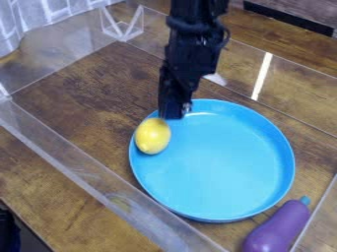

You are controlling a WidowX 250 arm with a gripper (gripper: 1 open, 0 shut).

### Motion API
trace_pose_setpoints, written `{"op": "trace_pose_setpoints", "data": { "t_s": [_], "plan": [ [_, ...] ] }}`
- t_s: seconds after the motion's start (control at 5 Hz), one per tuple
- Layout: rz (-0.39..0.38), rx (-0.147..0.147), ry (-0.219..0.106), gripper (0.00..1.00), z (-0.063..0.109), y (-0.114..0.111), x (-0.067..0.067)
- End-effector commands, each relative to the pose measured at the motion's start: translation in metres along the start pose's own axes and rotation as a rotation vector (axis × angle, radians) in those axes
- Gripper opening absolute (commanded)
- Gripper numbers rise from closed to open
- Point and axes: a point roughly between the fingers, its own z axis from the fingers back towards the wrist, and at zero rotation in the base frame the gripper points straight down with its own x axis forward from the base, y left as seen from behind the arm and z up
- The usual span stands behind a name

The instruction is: Move the carrot to the left side

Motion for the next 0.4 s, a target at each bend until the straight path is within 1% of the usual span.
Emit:
{"op": "trace_pose_setpoints", "data": {
  "t_s": [0.0,0.2],
  "plan": [
    [-0.036,0.075,-0.066,1.00,0.014,0.023,-0.001],
    [-0.085,0.074,-0.059,1.00,-0.009,0.033,-0.002]
  ]
}}
